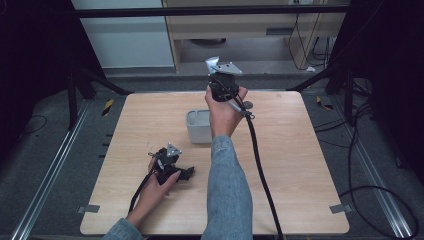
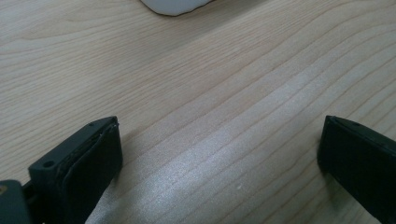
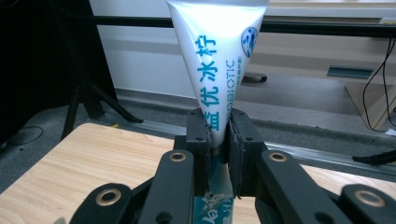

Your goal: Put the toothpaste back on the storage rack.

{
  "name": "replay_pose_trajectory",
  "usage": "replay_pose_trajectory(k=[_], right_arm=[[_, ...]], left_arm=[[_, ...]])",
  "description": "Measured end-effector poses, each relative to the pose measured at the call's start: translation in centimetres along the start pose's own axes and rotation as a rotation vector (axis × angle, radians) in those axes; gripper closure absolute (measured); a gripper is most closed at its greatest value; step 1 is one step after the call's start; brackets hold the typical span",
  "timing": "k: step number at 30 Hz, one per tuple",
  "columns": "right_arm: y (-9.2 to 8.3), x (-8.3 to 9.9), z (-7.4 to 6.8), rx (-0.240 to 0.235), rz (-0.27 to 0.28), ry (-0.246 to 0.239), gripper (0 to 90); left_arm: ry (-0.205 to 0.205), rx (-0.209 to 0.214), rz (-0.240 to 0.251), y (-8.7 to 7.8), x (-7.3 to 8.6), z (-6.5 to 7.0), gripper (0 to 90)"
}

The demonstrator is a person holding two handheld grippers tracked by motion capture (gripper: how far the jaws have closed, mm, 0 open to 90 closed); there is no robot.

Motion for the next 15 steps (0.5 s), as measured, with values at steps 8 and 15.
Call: replay_pose_trajectory(k=[8, 15], right_arm=[[0.6, 0.3, -0.8, -0.011, -0.001, -0.004, 80.0], [0.8, 0.7, -1.4, -0.024, -0.003, -0.004, 80.0]], left_arm=[[0.002, 0.003, 0.0, 0.0, 0.0, 0.0, 0.0], [0.003, 0.003, 0.0, 0.0, 0.0, 0.0, 0.0]])
Point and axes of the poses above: each handheld gripper's, and its own axes: y roughly forward along the jaws, x roughly out of its underside, z roughly to its right, the point moved 9 cm from there along y, roughly forward along the jaws, and after that the axes turned 2 degrees about -y, right-handed, at the moved point
